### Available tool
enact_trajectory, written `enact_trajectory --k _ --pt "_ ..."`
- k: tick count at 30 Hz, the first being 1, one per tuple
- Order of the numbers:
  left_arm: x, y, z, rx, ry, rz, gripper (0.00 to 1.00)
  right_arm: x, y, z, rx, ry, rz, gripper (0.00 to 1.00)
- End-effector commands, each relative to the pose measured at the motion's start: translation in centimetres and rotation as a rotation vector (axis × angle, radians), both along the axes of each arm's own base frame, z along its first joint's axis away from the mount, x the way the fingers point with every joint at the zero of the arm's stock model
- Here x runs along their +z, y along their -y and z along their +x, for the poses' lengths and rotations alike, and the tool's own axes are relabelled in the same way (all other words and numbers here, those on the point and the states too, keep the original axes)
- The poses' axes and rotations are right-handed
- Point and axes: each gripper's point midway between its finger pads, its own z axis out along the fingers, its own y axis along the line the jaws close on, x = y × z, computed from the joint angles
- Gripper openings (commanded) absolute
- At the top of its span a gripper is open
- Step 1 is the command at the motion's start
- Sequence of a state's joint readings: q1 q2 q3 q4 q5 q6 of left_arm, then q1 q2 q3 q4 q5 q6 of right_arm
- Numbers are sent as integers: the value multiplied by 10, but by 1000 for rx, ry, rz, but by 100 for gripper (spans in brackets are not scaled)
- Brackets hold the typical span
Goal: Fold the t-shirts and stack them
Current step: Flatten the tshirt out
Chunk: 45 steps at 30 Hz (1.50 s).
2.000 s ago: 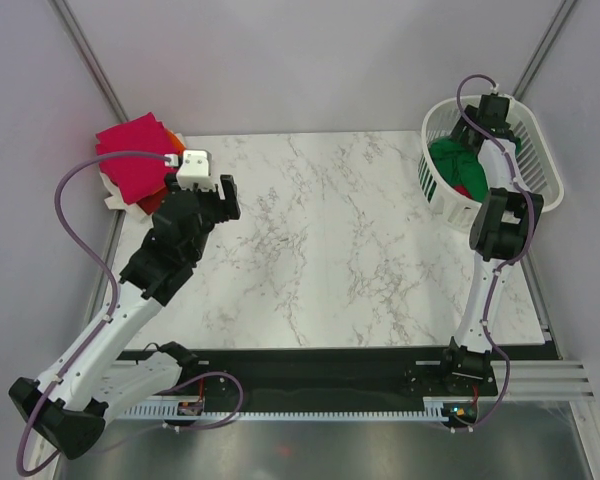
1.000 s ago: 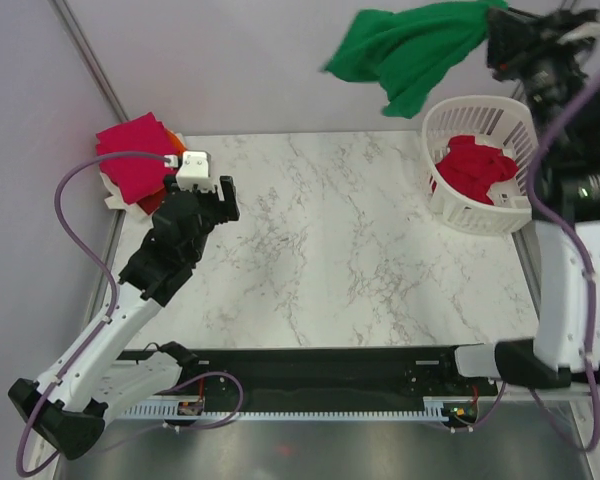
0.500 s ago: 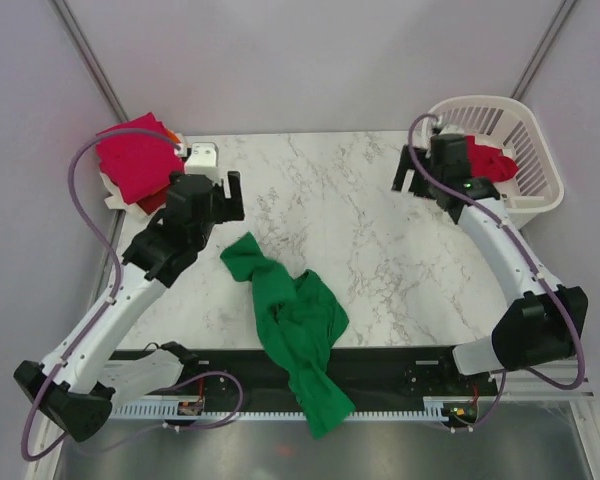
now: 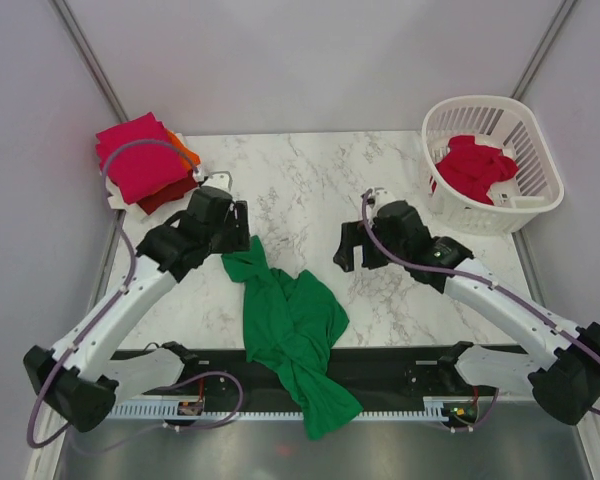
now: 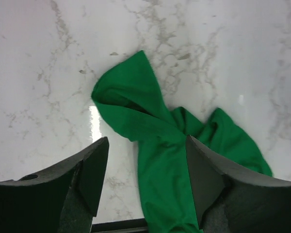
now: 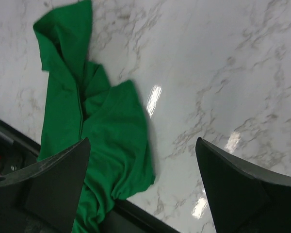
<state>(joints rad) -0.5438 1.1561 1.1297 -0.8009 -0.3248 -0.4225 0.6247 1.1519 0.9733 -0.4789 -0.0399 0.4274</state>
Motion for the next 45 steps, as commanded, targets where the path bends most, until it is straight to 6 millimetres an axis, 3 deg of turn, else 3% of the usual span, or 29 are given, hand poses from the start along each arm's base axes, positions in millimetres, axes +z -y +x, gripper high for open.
enact_trajectory --k 1,3,4,7,10,13,18,31,39,43,45 --pt "-1 49 -49 -167 -79 -222 70 -30 -17 -37 60 -77 17 98" --pt "-10 61 -66 -193 -92 -213 70 -45 -5 -36 4 -79 -31 98" --pt "-22 77 -85 -223 -130 -219 70 -48 2 -34 -27 -72 -50 98" --pt "-52 94 -108 -211 -172 -188 70 -35 24 -22 -148 2 -81 98" --pt "-79 109 -124 -222 -217 -140 68 -7 35 -13 -219 87 -57 98" --pt "-93 123 -129 -240 -230 -77 66 6 40 -11 -236 129 -52 98" --pt "-110 137 -133 -262 -258 -3 61 -8 44 -14 -226 99 -96 98" --pt "-135 138 -149 -272 -327 47 50 -20 53 -13 -250 90 -142 98" --pt "-155 128 -165 -251 -385 77 47 -24 54 -14 -254 83 -146 98" --pt "-155 129 -165 -246 -379 78 39 -26 54 -15 -251 76 -150 98" --pt "-153 130 -163 -244 -369 75 28 -25 54 -14 -253 78 -148 98"
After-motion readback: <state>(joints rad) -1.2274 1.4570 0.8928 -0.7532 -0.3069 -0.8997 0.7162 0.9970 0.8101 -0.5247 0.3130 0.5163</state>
